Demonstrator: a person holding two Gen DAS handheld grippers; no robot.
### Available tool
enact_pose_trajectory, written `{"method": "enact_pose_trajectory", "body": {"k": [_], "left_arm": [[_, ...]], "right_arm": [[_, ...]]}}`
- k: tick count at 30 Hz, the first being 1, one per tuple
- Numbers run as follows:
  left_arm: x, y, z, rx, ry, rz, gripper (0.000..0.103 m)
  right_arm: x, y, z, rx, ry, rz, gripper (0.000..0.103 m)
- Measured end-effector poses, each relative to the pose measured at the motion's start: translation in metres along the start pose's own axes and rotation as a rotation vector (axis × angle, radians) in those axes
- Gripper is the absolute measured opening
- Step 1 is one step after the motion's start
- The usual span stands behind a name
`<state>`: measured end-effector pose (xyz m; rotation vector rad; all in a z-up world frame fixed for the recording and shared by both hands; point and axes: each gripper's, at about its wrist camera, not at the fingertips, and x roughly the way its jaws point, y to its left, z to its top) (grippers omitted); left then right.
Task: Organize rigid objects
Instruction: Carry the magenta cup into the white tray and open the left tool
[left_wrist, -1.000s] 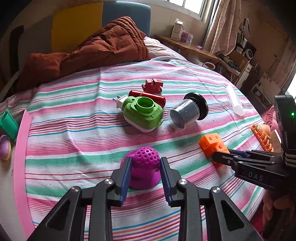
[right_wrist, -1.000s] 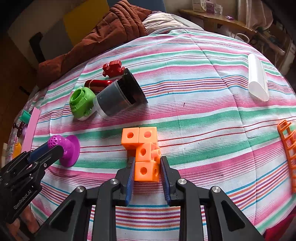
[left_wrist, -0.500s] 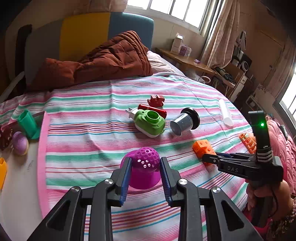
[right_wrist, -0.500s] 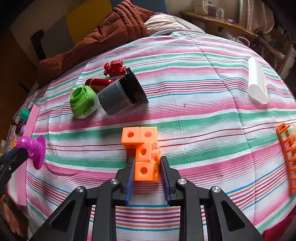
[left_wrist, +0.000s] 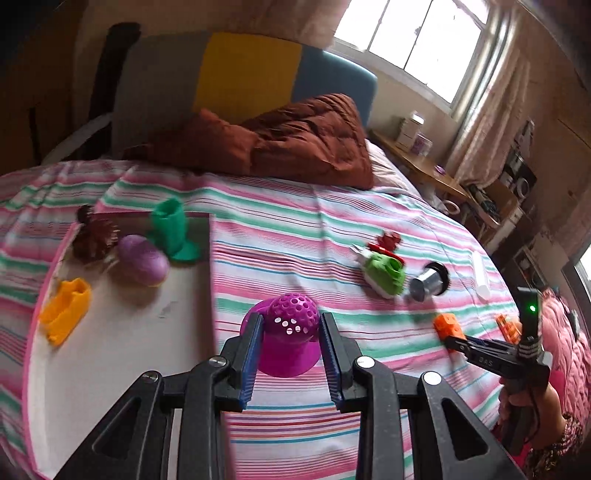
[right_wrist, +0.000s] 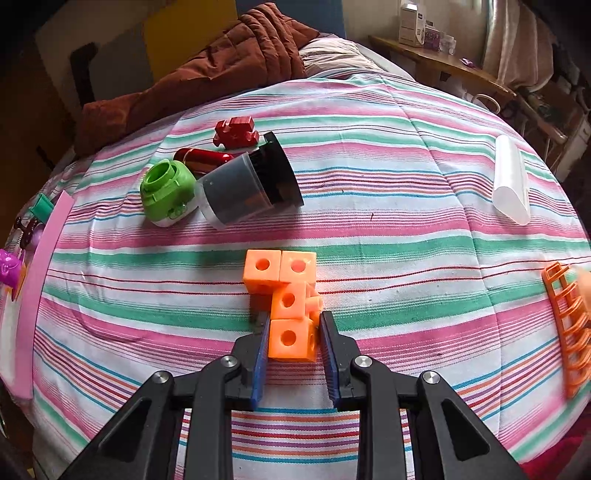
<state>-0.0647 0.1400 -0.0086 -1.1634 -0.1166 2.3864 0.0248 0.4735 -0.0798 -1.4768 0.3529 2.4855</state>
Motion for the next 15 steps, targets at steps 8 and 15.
{"method": "enact_pose_trajectory", "body": {"k": [8, 15], "left_arm": [[0.003, 0.073, 0.007, -0.123, -0.002, 0.116, 0.03], [0.018, 0.118, 0.01, -0.187, 0.043, 0.197, 0.03]], "right_arm": [[-0.003, 0.0, -0.002, 0.018, -0.029, 0.021, 0.025], [-0.015, 0.032, -0.004, -0.087, -0.109, 0.07, 0.021]]}}
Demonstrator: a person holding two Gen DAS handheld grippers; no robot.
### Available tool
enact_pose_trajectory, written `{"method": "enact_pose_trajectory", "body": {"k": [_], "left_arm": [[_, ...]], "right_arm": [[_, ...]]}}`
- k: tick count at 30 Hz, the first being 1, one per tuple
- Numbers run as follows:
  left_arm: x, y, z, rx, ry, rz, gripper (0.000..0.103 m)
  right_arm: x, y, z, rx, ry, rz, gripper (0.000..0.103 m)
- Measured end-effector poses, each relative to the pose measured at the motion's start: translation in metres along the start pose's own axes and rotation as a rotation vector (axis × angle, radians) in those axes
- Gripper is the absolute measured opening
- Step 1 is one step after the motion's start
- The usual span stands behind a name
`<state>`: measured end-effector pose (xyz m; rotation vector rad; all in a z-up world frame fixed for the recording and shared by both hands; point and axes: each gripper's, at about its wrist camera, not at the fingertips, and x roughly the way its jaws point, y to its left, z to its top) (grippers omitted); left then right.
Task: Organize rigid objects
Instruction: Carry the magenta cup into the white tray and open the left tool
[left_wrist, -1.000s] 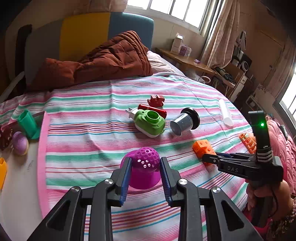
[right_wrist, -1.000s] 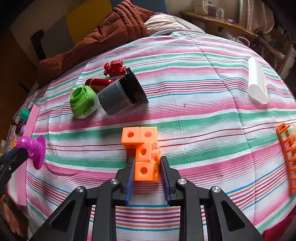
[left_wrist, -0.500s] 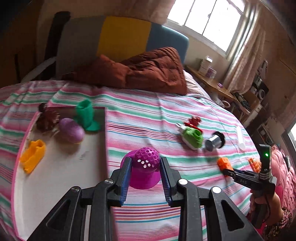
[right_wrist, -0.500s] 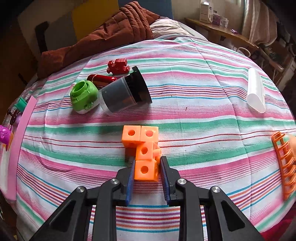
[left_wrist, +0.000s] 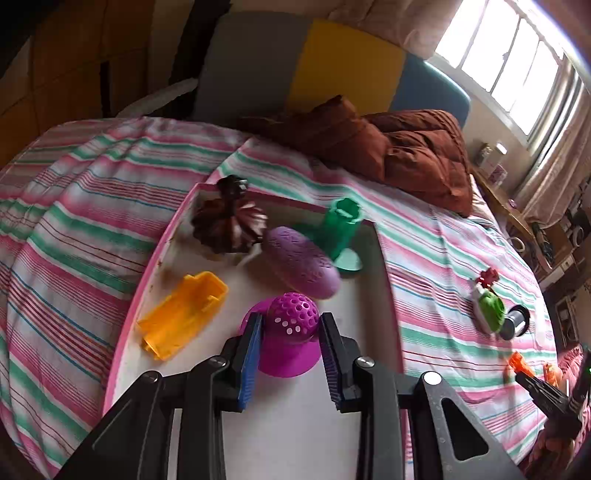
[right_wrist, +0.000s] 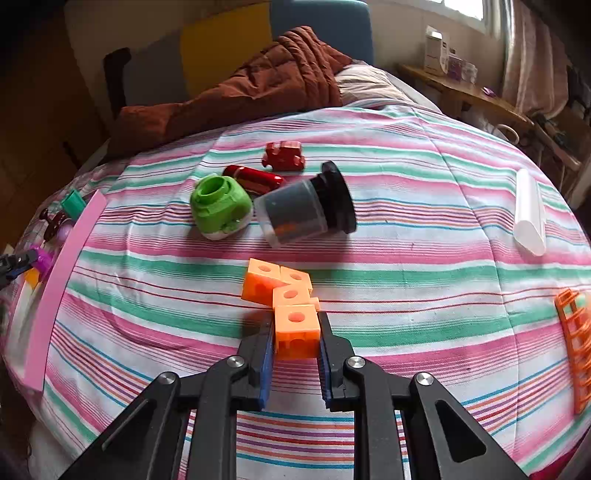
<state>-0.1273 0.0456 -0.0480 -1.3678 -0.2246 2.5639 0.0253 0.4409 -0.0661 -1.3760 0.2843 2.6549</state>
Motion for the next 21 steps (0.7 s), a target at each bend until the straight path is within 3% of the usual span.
{"method": "enact_pose_trajectory", "body": {"k": [8, 15, 21], "left_arm": [[0.016, 0.014, 0.014, -0.019, 0.017, 0.037, 0.032], [-0.007, 0.023, 0.002, -0.107, -0.056, 0.023, 0.038], [-0.027, 0.013, -0.016, -0.028, -0.108, 0.003, 0.038]], "right_arm": [[0.007, 0.007, -0.005, -0.007, 0.017, 0.052, 0.02], [0.006, 0.012, -0.008, -0.016, 0.011, 0.094, 0.02], [-0.001, 0.034, -0.007, -0.058, -0.005, 0.148, 0.02]]}}
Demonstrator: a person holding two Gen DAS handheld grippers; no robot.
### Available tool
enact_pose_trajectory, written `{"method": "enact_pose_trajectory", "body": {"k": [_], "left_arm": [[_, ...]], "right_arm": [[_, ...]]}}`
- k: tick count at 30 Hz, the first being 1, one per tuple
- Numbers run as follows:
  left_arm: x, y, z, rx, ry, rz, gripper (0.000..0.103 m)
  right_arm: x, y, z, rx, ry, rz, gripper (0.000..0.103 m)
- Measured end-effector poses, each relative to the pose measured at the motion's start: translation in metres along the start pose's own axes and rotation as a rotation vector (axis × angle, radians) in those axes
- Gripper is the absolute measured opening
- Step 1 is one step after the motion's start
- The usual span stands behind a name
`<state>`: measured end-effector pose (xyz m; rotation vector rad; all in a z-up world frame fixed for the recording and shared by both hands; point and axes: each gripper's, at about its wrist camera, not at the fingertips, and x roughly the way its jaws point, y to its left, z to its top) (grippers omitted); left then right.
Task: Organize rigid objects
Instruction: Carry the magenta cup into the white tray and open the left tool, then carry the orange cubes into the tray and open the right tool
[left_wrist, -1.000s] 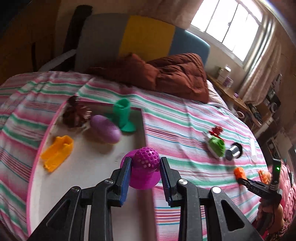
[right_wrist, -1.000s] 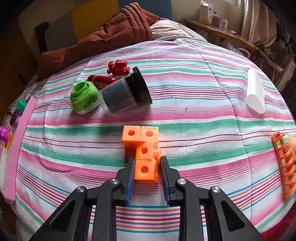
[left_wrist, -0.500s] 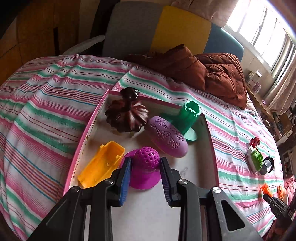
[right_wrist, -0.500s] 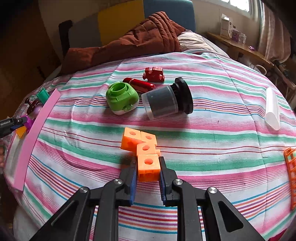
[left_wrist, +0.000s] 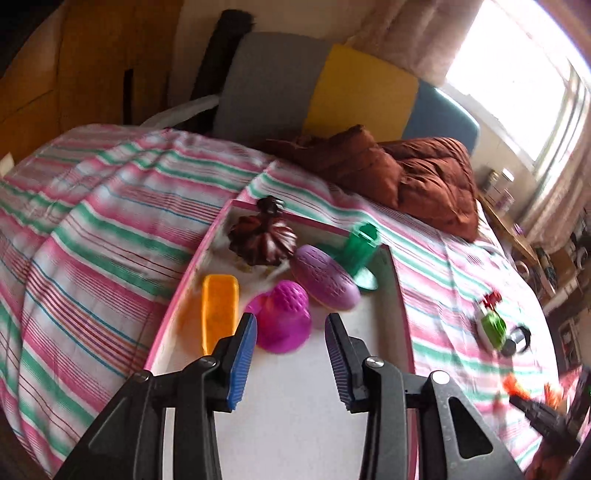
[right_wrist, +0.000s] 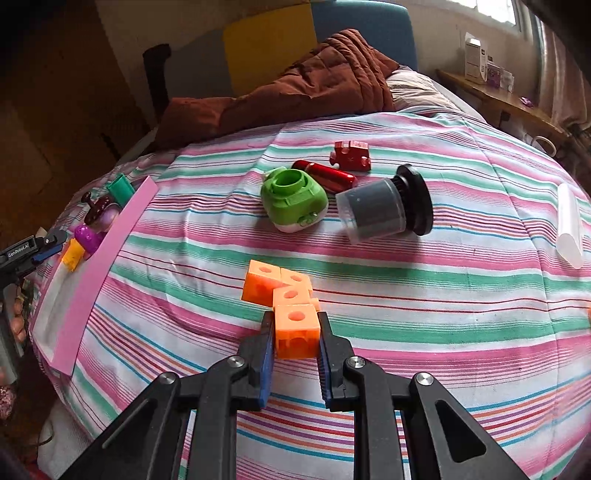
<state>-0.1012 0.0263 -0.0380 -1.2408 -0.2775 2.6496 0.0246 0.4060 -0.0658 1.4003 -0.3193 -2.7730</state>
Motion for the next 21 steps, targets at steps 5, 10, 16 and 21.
{"method": "enact_pose_trajectory", "body": {"k": [5, 10, 16, 21], "left_arm": [[-0.005, -0.008, -0.012, 0.057, 0.027, -0.047, 0.038], [-0.007, -0.011, -0.025, 0.071, 0.058, -0.076, 0.038], [-0.008, -0.01, -0.037, 0.073, 0.081, -0.064, 0.038], [-0.008, -0.002, -0.043, 0.058, 0.089, -0.065, 0.038]], "right_arm": [[0.002, 0.024, -0.001, -0.059, 0.018, 0.02, 0.02], [0.004, 0.049, 0.002, -0.076, 0.029, 0.057, 0.02], [0.005, 0.094, 0.014, -0.105, 0.018, 0.125, 0.02], [0.009, 0.133, 0.023, -0.133, 0.016, 0.181, 0.02]]}}
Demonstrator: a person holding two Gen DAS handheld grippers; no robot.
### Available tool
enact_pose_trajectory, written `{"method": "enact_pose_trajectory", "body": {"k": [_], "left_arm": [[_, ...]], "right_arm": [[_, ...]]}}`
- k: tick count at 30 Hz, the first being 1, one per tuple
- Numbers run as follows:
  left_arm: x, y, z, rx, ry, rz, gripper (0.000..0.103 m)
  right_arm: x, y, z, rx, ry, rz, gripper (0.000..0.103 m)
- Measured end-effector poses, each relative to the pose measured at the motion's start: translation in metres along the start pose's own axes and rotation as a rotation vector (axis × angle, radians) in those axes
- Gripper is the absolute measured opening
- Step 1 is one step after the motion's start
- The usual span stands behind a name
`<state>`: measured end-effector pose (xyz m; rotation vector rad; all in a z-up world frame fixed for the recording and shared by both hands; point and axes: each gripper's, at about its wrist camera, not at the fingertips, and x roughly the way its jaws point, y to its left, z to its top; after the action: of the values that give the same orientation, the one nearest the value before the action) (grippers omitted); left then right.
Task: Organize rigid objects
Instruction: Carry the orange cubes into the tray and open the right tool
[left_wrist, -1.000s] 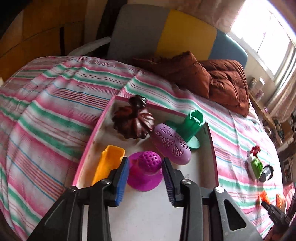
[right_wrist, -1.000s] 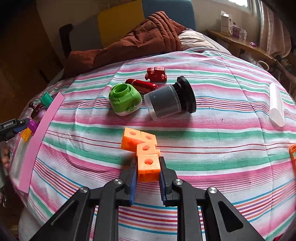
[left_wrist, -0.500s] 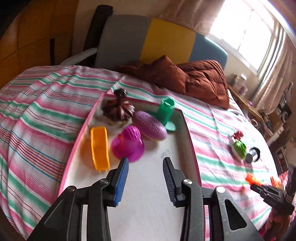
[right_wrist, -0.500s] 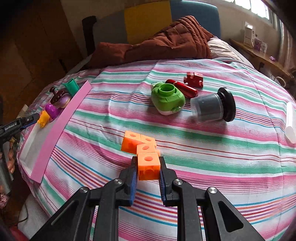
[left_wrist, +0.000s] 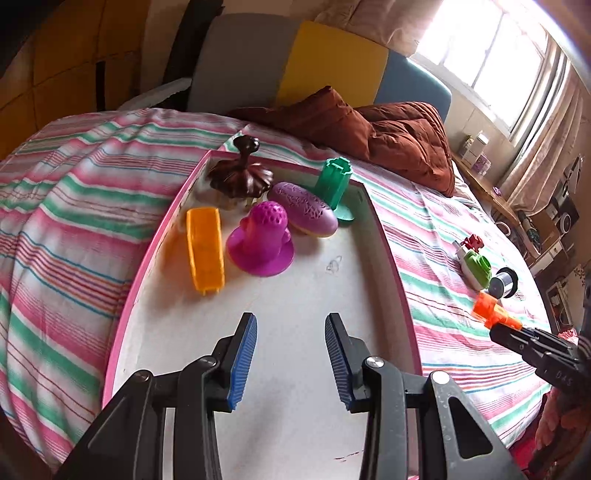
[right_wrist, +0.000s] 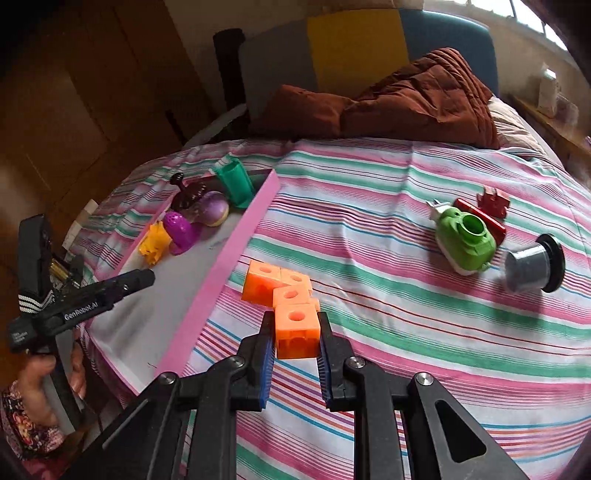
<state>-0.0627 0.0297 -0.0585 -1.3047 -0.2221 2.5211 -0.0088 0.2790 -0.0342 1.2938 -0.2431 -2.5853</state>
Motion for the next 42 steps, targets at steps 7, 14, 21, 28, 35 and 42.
{"method": "enact_pose_trajectory", "body": {"k": [7, 14, 21, 28, 35, 42], "left_arm": [[-0.001, 0.009, -0.006, -0.044, -0.001, -0.005, 0.038], [0.003, 0.017, -0.005, -0.065, 0.032, 0.03, 0.038], [-0.003, 0.027, -0.001, -0.111, 0.015, 0.021, 0.038], [-0.007, 0.033, 0.002, -0.14, 0.013, 0.015, 0.038], [-0.007, 0.032, 0.003, -0.139, 0.013, 0.016, 0.038], [-0.008, 0.03, 0.0, -0.133, 0.009, 0.01, 0.038]], "right_arm": [[0.022, 0.05, 0.023, -0.023, 0.008, 0.07, 0.02], [0.055, 0.091, 0.045, -0.067, 0.035, 0.052, 0.02], [0.085, 0.105, 0.055, -0.071, 0.076, 0.03, 0.02], [0.104, 0.108, 0.062, -0.092, 0.085, -0.022, 0.021], [0.113, 0.103, 0.062, -0.083, 0.107, -0.023, 0.025], [0.085, 0.103, 0.053, -0.083, 0.062, 0.023, 0.034]]}}
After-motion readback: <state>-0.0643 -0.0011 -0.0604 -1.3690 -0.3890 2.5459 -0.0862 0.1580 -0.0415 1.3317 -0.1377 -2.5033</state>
